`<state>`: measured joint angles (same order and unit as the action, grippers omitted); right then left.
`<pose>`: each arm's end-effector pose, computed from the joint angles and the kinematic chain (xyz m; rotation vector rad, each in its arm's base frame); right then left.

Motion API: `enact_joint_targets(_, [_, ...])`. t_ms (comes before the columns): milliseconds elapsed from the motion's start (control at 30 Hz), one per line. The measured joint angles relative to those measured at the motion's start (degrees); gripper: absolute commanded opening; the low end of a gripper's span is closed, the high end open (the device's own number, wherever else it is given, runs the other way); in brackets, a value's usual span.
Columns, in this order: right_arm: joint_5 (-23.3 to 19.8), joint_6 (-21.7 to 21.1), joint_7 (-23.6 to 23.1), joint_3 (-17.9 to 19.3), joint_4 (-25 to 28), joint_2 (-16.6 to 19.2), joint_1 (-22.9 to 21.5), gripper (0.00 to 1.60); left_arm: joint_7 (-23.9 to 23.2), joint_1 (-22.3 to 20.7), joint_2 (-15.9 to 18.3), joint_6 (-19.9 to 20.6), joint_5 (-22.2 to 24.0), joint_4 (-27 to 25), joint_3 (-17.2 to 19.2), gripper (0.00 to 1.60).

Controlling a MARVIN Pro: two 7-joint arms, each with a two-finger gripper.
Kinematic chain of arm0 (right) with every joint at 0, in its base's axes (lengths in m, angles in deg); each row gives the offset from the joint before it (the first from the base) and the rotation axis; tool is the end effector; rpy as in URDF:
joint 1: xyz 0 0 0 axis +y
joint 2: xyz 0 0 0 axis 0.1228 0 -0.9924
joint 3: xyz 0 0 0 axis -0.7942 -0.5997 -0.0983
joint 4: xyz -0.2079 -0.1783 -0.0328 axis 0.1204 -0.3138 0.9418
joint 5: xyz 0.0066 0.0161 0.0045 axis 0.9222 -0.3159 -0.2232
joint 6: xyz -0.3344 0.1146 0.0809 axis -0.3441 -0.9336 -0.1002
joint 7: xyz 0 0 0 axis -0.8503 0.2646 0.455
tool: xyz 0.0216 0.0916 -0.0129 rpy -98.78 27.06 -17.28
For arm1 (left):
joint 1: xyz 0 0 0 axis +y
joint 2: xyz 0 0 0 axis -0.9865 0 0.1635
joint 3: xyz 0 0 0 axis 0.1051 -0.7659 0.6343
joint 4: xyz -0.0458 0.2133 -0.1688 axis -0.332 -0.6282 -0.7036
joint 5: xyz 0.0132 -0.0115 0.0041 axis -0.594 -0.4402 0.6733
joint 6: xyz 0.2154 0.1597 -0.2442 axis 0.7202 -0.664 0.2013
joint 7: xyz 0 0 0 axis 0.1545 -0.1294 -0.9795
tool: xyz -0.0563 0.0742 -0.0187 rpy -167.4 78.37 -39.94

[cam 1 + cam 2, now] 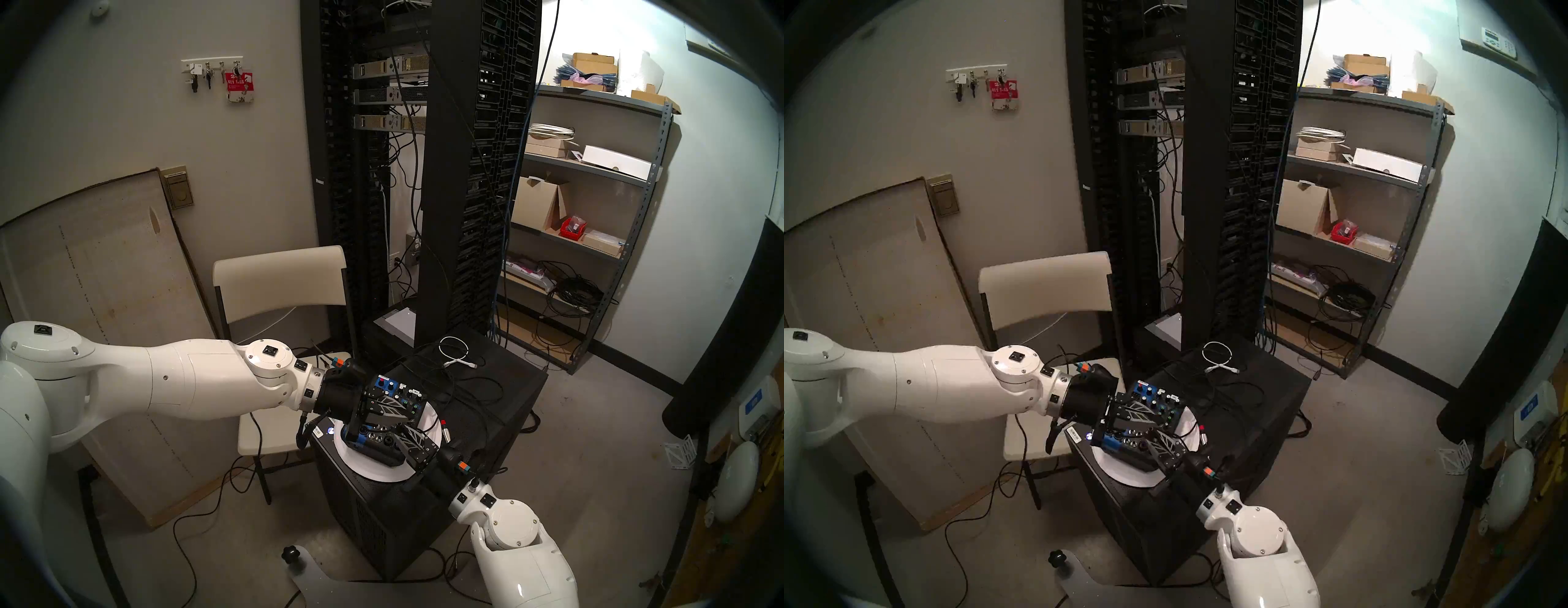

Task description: Insert aux cable

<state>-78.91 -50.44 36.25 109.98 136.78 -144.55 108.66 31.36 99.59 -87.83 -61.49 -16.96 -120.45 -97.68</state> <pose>0.3579 0.0926 -0.4305 -1.7636 -0.6991 -1.8282 0.4427 -0.0834 -0.3169 1.4811 -1.3807 0.9228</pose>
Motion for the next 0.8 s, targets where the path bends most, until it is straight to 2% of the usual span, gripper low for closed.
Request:
enact_joint_targets(33, [-0.1, 0.0, 0.0, 0.0, 0.0, 0.0, 0.0, 0.0, 0.0, 0.0, 0.0, 0.1, -0.2, 0.0, 0.0, 0.24])
enact_joint_targets(267, [-1.0, -0.2, -0.3, 0.1, -0.1, 0.2, 0.2, 0.0, 1.2, -0.2, 0.1, 0.6, -1.0, -0.5, 0.1, 0.22])
enact_joint_targets(400, [-1.3, -0.2, -0.5, 0.2, -0.1, 0.3, 0.2, 0.0, 2.0, -0.3, 0.3, 0.5, -1.3, -0.8, 0.3, 0.31])
enact_joint_targets(533, [-1.5, -0.3, -0.6, 0.2, -0.2, 0.4, 0.3, 0.0, 2.5, -0.8, 0.8, 0.4, -1.4, -1.4, 0.6, 0.51])
enact_joint_targets(600, [-1.4, -0.4, -0.6, 0.3, -0.3, 0.5, 0.3, 0.0, 2.7, -1.1, 1.1, 0.3, -1.4, -1.7, 0.9, 0.46])
enact_joint_targets(667, [-1.3, -0.6, -0.6, 0.4, -0.4, 0.6, 0.3, 0.0, 2.7, -1.5, 1.5, 0.3, -1.4, -2.0, 1.2, 0.57])
enact_joint_targets(700, [-1.3, -0.7, -0.6, 0.4, -0.5, 0.7, 0.4, 0.0, 2.7, -1.6, 1.6, 0.2, -1.4, -2.1, 1.3, 0.72])
enact_joint_targets(733, [-1.2, -0.7, -0.6, 0.4, -0.5, 0.7, 0.4, 0.0, 2.6, -1.8, 1.8, 0.2, -1.4, -2.2, 1.3, 0.78])
enact_joint_targets(767, [-1.2, -0.8, -0.6, 0.4, -0.5, 0.7, 0.4, 0.0, 2.6, -1.9, 1.9, 0.2, -1.4, -2.2, 1.4, 1.09])
enact_joint_targets(800, [-1.1, -0.8, -0.6, 0.4, -0.5, 0.7, 0.4, 0.0, 2.4, -2.0, 2.0, 0.1, -1.4, -2.3, 1.5, 1.15])
